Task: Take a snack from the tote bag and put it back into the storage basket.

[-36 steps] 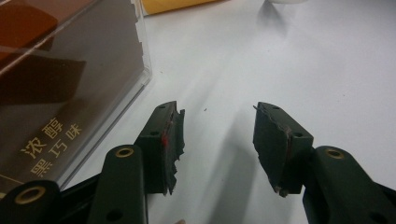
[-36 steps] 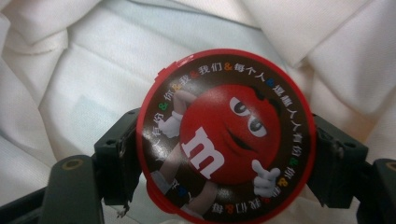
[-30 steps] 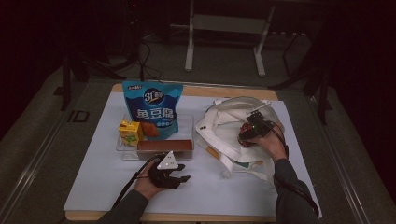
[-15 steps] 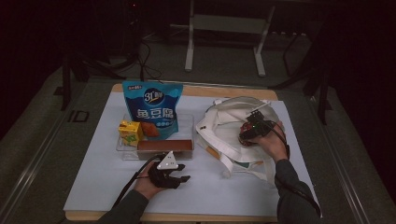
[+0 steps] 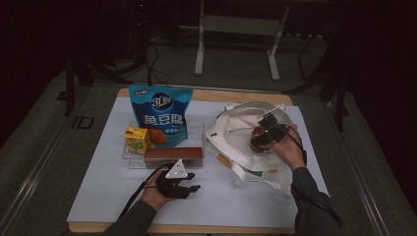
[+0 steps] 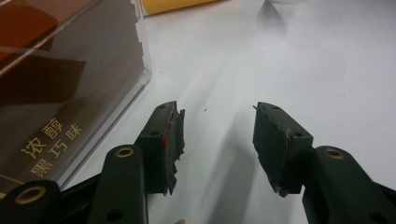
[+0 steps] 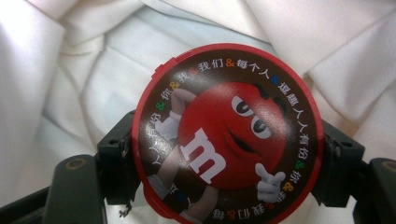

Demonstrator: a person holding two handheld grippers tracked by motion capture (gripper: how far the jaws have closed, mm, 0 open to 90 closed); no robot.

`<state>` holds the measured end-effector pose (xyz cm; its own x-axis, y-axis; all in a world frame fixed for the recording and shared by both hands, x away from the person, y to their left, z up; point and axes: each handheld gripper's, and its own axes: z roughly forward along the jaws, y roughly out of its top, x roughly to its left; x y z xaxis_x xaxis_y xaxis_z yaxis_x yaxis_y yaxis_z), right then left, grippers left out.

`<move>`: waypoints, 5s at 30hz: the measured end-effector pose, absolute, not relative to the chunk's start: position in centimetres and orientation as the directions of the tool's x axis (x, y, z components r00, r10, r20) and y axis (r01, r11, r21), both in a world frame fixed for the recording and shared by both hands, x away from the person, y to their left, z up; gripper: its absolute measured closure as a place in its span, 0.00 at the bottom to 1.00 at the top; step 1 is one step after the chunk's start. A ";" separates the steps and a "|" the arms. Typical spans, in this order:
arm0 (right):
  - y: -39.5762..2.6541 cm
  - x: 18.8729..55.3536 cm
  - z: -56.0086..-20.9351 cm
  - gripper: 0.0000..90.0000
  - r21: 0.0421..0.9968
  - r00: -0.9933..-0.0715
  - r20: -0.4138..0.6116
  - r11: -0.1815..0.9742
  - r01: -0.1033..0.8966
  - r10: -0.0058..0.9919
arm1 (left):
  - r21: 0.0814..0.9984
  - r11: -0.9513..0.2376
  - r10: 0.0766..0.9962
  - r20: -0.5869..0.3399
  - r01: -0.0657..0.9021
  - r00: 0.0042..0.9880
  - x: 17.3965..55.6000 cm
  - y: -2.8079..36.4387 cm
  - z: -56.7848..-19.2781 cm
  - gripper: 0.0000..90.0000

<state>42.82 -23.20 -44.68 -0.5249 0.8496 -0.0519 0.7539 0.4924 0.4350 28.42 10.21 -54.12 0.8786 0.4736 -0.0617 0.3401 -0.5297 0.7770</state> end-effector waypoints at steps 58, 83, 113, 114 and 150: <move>-16.4 40.1 -39.5 0.29 0.502 -0.668 -0.036 0.591 0.631 0.743 | 0.777 -0.532 0.471 -0.060 0.337 0.880 28.4 10.2 -54.1 0.56; -12.1 39.7 -38.9 0.29 0.518 -0.719 -0.022 0.623 0.586 0.695 | 0.777 -0.532 0.470 -0.061 0.338 0.881 28.5 10.2 -54.1 0.56; -7.7 39.4 -38.8 0.29 0.522 -0.759 -0.015 0.652 0.550 0.651 | 0.776 -0.534 0.469 -0.061 0.337 0.881 28.5 10.2 -54.1 0.56; -7.6 39.4 -38.8 0.29 0.524 -0.760 -0.014 0.652 0.547 0.649 | 0.775 -0.535 0.468 -0.060 0.336 0.882 28.5 10.2 -54.1 0.56; -4.2 39.7 -38.9 0.29 0.539 -0.767 -0.011 0.650 0.536 0.642 | 0.778 -0.531 0.470 -0.059 0.336 0.881 28.4 10.2 -54.1 0.56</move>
<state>39.74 -4.22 -38.92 -0.7669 0.6416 -0.0107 0.5362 0.6499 0.5386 28.41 10.16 -54.13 0.8806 0.4701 -0.0594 0.3360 -0.5312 0.7778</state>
